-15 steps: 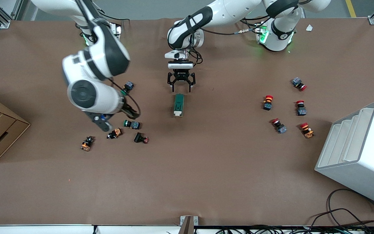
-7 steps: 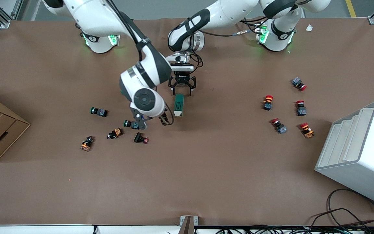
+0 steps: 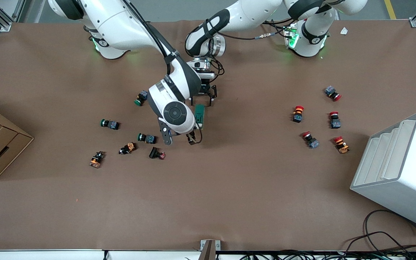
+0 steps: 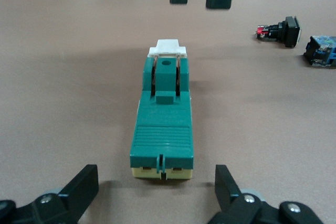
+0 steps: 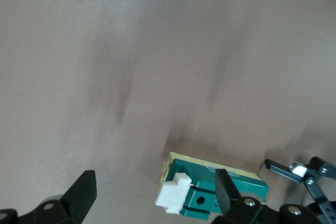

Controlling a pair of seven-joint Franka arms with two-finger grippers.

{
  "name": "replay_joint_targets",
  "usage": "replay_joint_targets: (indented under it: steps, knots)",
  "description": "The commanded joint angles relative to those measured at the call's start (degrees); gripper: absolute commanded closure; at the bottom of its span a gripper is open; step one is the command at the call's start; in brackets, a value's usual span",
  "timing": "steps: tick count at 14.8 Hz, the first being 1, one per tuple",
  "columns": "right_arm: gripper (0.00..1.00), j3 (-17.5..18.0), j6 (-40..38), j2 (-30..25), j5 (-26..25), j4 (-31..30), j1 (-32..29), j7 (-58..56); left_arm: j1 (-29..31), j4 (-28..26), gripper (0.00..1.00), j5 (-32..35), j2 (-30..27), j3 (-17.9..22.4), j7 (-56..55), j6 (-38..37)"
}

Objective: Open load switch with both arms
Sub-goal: 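Push the white lever handle down with the right gripper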

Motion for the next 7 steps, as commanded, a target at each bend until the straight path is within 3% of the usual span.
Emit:
replay_joint_targets:
  steps: [1,7]
  knots:
    - [0.00,-0.5,0.6,2.7,0.9,1.7,0.8,1.3,-1.9,2.1,0.03,1.5,2.4,1.5,-2.2,0.3]
    - [0.00,-0.4,-1.5,3.4,4.7,1.8,3.1,1.5,-3.2,1.5,0.03,1.4,3.6,1.5,-4.9,-1.6]
